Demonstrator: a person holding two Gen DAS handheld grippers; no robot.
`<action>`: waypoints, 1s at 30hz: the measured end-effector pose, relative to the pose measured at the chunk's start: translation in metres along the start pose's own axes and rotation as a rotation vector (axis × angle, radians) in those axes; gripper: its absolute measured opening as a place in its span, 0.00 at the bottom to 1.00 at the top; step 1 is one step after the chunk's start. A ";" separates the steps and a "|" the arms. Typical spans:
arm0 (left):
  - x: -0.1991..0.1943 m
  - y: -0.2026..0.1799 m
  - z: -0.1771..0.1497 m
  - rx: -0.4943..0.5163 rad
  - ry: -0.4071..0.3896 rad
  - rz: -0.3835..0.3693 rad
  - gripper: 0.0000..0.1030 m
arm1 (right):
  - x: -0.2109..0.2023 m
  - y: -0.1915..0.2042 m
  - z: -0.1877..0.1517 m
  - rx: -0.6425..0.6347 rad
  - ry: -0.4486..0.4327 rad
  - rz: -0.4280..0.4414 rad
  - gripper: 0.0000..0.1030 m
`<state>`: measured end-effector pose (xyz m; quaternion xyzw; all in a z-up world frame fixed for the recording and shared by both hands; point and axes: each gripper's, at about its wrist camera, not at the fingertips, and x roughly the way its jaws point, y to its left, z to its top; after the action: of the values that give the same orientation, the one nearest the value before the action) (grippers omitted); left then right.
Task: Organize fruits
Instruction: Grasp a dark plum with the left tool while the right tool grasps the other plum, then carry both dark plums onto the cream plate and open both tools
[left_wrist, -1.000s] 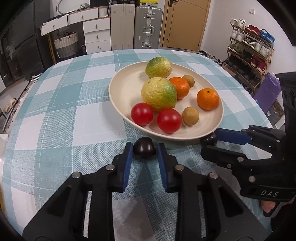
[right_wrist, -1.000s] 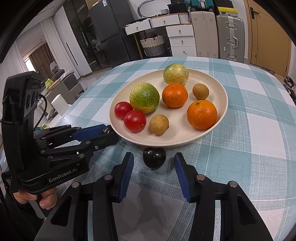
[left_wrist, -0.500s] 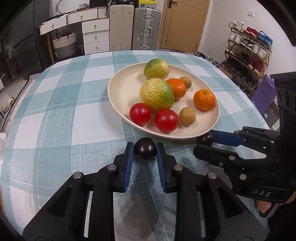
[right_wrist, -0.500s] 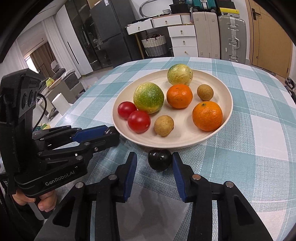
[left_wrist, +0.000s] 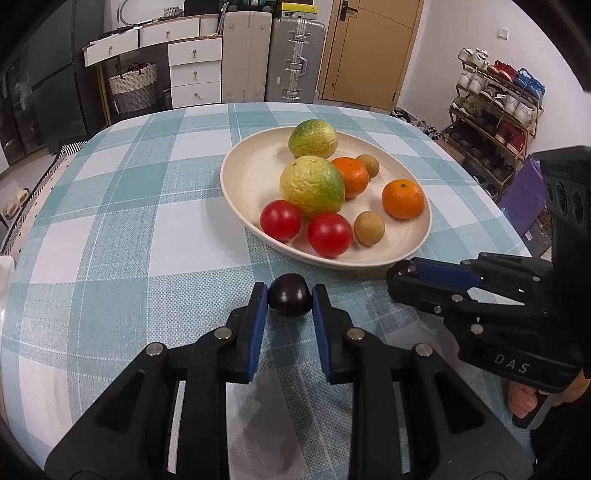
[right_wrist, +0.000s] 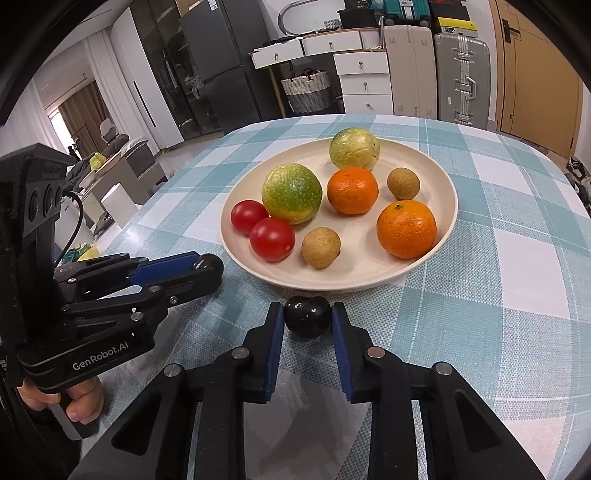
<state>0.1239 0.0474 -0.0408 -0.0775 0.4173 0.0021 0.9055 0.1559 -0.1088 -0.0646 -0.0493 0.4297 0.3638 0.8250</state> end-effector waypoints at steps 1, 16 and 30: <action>-0.001 0.000 0.000 0.000 -0.003 0.000 0.21 | 0.000 0.000 -0.001 -0.001 0.000 -0.001 0.26; -0.029 -0.003 0.004 -0.001 -0.075 -0.001 0.21 | -0.024 0.000 -0.009 -0.008 -0.036 -0.019 0.26; -0.037 -0.009 0.015 -0.003 -0.125 -0.008 0.21 | -0.045 -0.013 -0.003 0.012 -0.092 -0.038 0.26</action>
<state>0.1124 0.0432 -0.0021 -0.0801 0.3595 0.0039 0.9297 0.1460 -0.1448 -0.0358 -0.0359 0.3925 0.3473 0.8509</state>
